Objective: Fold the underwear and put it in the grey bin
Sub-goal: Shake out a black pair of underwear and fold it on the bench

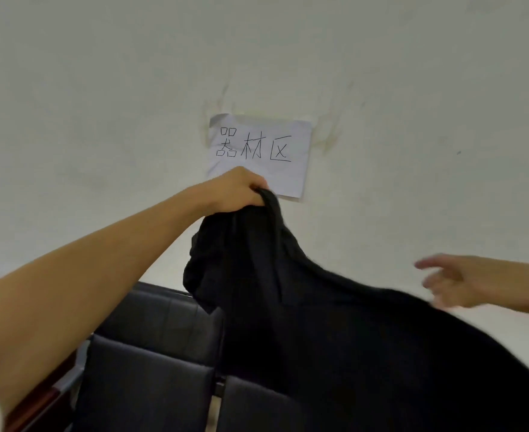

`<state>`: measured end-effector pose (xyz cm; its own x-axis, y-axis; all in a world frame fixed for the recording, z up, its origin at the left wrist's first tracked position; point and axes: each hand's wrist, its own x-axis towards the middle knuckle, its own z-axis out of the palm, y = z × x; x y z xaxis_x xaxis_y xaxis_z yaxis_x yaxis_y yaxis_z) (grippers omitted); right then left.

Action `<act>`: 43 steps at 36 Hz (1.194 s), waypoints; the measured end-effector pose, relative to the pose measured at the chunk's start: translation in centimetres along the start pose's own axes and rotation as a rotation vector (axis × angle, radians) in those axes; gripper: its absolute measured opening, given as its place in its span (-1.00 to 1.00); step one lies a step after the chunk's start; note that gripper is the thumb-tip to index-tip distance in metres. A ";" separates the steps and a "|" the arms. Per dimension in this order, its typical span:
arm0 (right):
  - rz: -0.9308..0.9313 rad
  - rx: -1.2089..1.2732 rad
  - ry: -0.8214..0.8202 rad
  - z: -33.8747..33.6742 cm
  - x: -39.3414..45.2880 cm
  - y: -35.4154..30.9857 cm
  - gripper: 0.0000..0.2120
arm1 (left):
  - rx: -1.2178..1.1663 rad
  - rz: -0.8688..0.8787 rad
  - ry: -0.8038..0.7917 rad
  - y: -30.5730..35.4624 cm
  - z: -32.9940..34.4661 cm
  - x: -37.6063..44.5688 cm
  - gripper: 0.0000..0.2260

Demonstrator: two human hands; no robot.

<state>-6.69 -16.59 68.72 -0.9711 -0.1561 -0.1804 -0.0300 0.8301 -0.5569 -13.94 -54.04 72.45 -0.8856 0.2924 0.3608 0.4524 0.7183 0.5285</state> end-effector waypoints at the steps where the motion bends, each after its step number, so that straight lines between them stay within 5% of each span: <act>1: -0.098 0.081 -0.010 1.6 0.5 -2.6 -0.16 | 0.016 0.045 -0.033 1.5 0.0 0.4 -0.87; 4: -0.270 0.269 -0.013 6.2 2.2 -8.9 -0.21 | 0.057 0.122 -0.296 5.7 0.3 1.5 -0.83; 7: -0.366 0.371 -0.088 10.5 4.3 -12.5 -0.51 | 0.236 0.159 -0.525 8.4 0.1 2.6 -0.75; 10: -0.281 0.448 -0.070 13.4 6.4 -13.0 -0.63 | 0.547 0.272 -0.377 9.0 -0.1 3.9 -0.74; 14: -0.246 0.813 -0.343 14.5 7.2 -13.5 -0.67 | 0.649 0.299 0.014 6.3 1.5 4.6 -0.67; 16: -0.290 0.989 -0.411 14.1 6.9 -14.1 -0.67 | 0.535 0.120 -0.029 3.8 2.8 4.4 -0.57; 18: -0.322 1.163 -0.395 13.5 6.8 -15.1 -0.64 | 0.163 -0.150 -0.232 1.3 3.1 3.0 -0.46; 20: -0.315 1.305 -0.342 13.0 7.1 -15.7 -0.56 | -0.371 -0.313 -0.324 -1.3 3.0 0.4 -0.70; 23: -0.301 1.356 -0.234 12.2 7.1 -16.2 -0.46 | -1.029 -0.367 -0.334 -5.2 3.9 -2.6 -0.55; 25: -0.305 1.367 -0.180 11.6 6.8 -16.2 -0.49 | -1.259 -0.345 -0.390 -7.2 4.8 -4.2 -0.38; 28: -0.337 1.373 -0.119 10.7 6.7 -16.0 -0.55 | -1.384 -0.253 -0.609 -9.1 5.8 -5.4 0.02; 32: -0.340 1.346 -0.114 10.5 7.1 -16.2 -0.24 | -1.245 -0.079 -0.813 -8.9 7.3 -6.4 -0.03; 37: -0.320 1.346 -0.106 10.5 7.4 -16.2 -0.03 | -1.108 -0.034 -0.687 -6.6 8.9 -7.3 -0.44; 43: -0.254 1.314 -0.081 10.7 7.1 -15.6 -0.04 | -1.128 -0.001 -0.573 -5.9 10.2 -7.5 -0.15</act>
<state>-10.54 -36.36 67.40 -0.9545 -0.2974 0.0220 0.0862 -0.3455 -0.9344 -11.06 -54.03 58.79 -0.6766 0.7255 0.1259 0.0396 -0.1349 0.9901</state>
